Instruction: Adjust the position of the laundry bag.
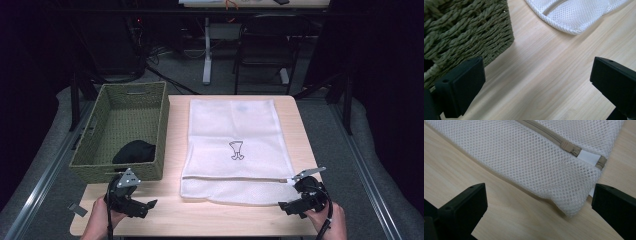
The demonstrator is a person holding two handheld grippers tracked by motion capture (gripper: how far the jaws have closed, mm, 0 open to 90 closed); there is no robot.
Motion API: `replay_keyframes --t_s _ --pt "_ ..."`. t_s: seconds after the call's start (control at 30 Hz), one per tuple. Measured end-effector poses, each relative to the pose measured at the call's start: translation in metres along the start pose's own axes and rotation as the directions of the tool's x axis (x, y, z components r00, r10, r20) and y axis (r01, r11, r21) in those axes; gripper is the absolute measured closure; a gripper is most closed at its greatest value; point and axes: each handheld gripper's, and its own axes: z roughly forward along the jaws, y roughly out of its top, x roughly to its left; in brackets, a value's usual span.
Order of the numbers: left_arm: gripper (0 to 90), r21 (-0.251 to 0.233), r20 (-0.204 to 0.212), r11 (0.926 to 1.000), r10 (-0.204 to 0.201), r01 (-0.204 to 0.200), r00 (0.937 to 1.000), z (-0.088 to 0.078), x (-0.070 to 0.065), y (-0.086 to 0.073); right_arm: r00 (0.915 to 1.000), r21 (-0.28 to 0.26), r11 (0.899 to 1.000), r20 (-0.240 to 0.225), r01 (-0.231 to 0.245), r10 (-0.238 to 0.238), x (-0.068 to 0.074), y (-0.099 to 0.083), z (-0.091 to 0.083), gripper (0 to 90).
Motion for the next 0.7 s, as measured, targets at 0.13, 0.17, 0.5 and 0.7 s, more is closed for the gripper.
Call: replay_keyframes --t_s 0.13,0.17,0.5,0.7 --pt "0.0 0.002 0.016 1.0000 0.008 -0.008 0.9998 0.002 -0.004 0.002 1.0000 -0.002 1.000 0.007 0.003 -0.003 0.001 0.000 -0.001 0.0" --pt "0.0 0.002 0.016 1.0000 0.008 -0.008 0.9998 0.002 -0.004 0.002 1.0000 -0.002 1.000 0.007 0.003 -0.003 0.001 0.000 -0.001 0.0" --pt "0.0 0.002 0.034 0.9989 0.046 -0.046 0.9984 0.006 -0.017 0.008 0.9998 0.005 1.000 0.019 -0.004 0.004 0.002 0.001 0.000 0.0" --pt "0.0 0.012 0.044 0.9968 0.078 -0.079 0.9959 0.014 -0.027 0.015 0.9998 0.010 1.000 0.017 -0.013 0.013 0.000 0.002 0.002 0.0"
